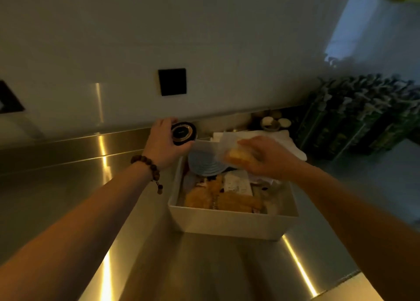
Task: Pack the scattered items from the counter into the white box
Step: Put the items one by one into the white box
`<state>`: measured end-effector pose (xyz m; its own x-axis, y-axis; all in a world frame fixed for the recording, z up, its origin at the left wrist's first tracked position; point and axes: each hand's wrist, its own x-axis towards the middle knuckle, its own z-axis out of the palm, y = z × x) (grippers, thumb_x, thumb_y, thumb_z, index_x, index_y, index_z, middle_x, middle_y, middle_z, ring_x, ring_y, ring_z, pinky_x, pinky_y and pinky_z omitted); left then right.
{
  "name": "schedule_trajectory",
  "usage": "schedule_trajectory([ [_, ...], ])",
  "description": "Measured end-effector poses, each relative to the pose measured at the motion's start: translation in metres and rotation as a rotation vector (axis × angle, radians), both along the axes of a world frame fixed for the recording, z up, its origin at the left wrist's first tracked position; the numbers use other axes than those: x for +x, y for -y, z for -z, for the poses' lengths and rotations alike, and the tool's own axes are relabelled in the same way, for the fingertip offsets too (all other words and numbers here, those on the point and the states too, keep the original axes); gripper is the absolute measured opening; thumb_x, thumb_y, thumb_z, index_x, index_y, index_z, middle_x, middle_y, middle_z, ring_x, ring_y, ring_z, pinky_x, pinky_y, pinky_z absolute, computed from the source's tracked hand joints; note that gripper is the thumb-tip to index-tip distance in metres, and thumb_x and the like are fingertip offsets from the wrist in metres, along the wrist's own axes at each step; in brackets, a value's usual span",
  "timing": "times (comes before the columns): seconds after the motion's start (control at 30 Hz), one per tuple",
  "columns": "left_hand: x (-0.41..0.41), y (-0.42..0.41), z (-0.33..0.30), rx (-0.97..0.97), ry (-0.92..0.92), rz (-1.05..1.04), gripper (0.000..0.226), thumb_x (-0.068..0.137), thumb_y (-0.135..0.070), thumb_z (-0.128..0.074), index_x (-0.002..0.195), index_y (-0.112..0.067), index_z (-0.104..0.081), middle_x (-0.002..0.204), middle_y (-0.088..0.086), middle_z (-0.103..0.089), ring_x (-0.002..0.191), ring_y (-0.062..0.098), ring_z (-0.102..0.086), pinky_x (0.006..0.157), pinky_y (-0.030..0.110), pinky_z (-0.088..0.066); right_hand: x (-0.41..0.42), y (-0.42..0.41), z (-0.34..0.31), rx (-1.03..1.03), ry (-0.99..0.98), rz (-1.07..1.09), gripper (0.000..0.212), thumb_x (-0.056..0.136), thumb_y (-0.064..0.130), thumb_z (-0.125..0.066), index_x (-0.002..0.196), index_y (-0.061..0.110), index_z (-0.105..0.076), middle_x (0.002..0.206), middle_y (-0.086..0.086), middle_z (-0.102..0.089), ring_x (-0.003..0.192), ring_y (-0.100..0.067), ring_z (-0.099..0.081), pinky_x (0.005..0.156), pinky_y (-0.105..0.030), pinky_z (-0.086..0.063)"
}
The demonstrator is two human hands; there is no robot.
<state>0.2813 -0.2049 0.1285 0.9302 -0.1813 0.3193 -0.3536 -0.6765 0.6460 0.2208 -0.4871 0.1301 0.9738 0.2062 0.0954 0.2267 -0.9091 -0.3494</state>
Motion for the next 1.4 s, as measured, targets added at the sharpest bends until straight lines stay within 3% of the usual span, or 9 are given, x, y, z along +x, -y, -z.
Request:
schedule_trajectory([
  [0.07,-0.008,0.018,0.001,0.013,-0.013,-0.007,0.071,0.071,-0.037,-0.078,0.127,-0.009,-0.045,0.122,0.012,-0.047,0.115,0.028,-0.046,0.097,0.042,-0.043,-0.007,0.010,0.013,-0.033,-0.096,-0.088,0.074,0.069,0.071,-0.051,0.136,0.042,-0.039,0.138,0.006,-0.046,0.125,-0.016,-0.043,0.102,-0.040,-0.037],
  [0.2,-0.024,0.031,0.002,0.027,-0.021,-0.047,0.073,0.069,-0.039,-0.079,0.128,-0.010,-0.046,0.122,0.008,-0.048,0.114,0.024,-0.047,0.096,0.039,-0.044,-0.012,0.008,0.034,-0.014,-0.218,-0.238,0.069,0.076,0.058,-0.063,0.137,0.043,-0.035,0.139,0.007,-0.039,0.125,-0.013,-0.037,0.101,-0.033,-0.034],
  [0.37,-0.037,0.021,0.000,0.052,-0.014,-0.112,0.072,0.067,-0.037,-0.080,0.126,-0.014,-0.047,0.120,0.004,-0.049,0.111,0.019,-0.048,0.092,0.032,-0.045,-0.002,-0.038,0.054,-0.018,-0.186,-0.376,0.070,0.078,0.051,-0.064,0.140,0.039,-0.034,0.139,0.003,-0.040,0.124,-0.017,-0.039,0.100,-0.033,-0.037],
  [0.53,-0.045,0.015,0.003,0.087,-0.032,-0.098,0.070,0.068,-0.033,-0.080,0.126,-0.013,-0.047,0.120,0.004,-0.048,0.110,0.018,-0.047,0.092,0.031,-0.045,0.003,-0.055,0.084,-0.113,-0.178,-0.376,0.066,0.080,0.041,-0.066,0.139,0.035,-0.036,0.132,-0.005,-0.042,0.119,-0.024,-0.042,0.096,-0.040,-0.043],
  [0.67,-0.049,0.024,0.009,0.096,-0.115,-0.024,0.073,0.069,-0.033,-0.080,0.129,-0.015,-0.044,0.124,0.003,-0.047,0.111,0.015,-0.046,0.090,0.027,-0.044,0.001,-0.044,0.083,-0.077,-0.254,-0.391,0.078,0.078,0.047,-0.068,0.143,0.037,-0.027,0.142,-0.002,-0.034,0.125,-0.020,-0.036,0.100,-0.034,-0.039],
  [0.77,-0.049,0.037,0.011,0.131,-0.135,0.070,0.073,0.070,-0.033,-0.079,0.131,-0.014,-0.043,0.125,0.003,-0.045,0.113,0.016,-0.045,0.094,0.028,-0.042,0.002,-0.024,0.058,0.056,-0.245,-0.267,0.072,0.081,0.047,-0.065,0.142,0.039,-0.029,0.148,0.005,-0.029,0.128,-0.016,-0.035,0.096,-0.026,-0.036],
  [0.93,-0.038,0.079,0.021,0.196,-0.157,0.229,0.075,0.069,-0.033,-0.077,0.133,-0.016,-0.041,0.133,0.003,-0.041,0.123,0.018,-0.039,0.103,0.032,-0.037,0.006,0.035,0.016,0.117,-0.101,-0.021,0.048,0.087,0.039,-0.061,0.132,0.026,-0.050,0.135,-0.001,-0.045,0.120,-0.018,-0.046,0.097,-0.030,-0.038],
  [1.07,-0.029,0.128,0.043,0.268,-0.219,0.320,0.073,0.069,-0.038,-0.077,0.129,-0.016,-0.043,0.129,0.003,-0.041,0.118,0.019,-0.040,0.095,0.025,-0.035,-0.002,0.066,0.011,0.145,-0.038,0.091,0.039,0.089,0.026,-0.059,0.127,0.022,-0.055,0.129,-0.003,-0.050,0.114,-0.018,-0.049,0.091,-0.023,-0.036],
  [1.4,-0.026,0.190,0.090,0.550,-0.336,0.347,0.078,0.063,-0.044,-0.080,0.124,-0.015,-0.041,0.127,0.005,-0.040,0.114,0.023,-0.045,0.096,0.036,-0.043,-0.026,0.096,0.019,0.210,-0.007,0.199,0.040,0.088,0.034,-0.060,0.127,0.027,-0.055,0.133,0.003,-0.048,0.118,-0.011,-0.046,0.092,-0.020,-0.032],
])
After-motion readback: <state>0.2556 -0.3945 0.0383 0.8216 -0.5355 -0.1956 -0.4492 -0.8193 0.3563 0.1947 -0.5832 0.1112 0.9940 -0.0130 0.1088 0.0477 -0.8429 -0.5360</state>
